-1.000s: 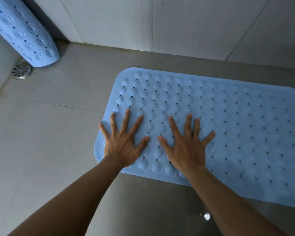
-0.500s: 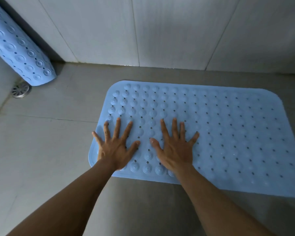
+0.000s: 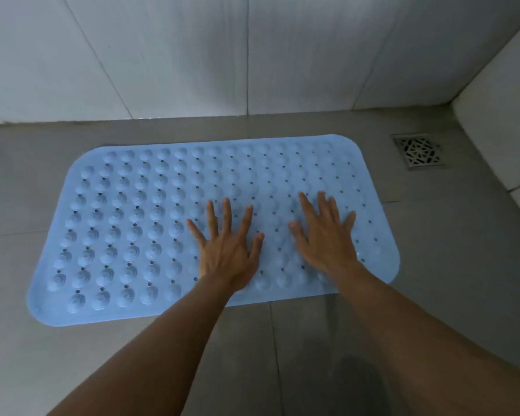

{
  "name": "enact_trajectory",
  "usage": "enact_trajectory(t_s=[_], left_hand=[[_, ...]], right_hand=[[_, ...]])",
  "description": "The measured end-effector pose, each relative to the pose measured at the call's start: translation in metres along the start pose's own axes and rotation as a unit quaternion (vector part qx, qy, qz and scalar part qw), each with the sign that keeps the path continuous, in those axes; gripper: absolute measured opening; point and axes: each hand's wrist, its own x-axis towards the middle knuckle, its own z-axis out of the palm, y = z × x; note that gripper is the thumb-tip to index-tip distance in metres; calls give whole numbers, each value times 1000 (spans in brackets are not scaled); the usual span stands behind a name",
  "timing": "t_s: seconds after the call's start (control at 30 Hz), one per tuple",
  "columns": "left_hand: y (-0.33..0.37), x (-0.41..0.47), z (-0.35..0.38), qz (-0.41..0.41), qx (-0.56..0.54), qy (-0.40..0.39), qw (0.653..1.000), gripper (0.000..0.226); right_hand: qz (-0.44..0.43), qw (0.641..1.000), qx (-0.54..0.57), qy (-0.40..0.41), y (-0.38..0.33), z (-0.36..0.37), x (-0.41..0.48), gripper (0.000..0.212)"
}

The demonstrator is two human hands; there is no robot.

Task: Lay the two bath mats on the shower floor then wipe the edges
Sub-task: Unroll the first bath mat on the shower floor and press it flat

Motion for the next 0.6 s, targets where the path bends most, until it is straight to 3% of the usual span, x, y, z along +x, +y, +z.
enact_trajectory(t_s=[0.13,0.3,0.43,0.6], left_hand=[[29,12,12,-18,27,-9,999,68],[36,15,13,-30,28,-30,999,73],[39,16,11,-43,33,-42,998,84],[43,20,9,-45,37,-47,997,80]], right_hand=[[-5,1000,-16,-15,55,0,3,75],[-11,1000,-25,-1,66,8,8,80],[-24,999,-28,-12,68,8,10,70],[-34,998,-43,-41,69,5,13,60]])
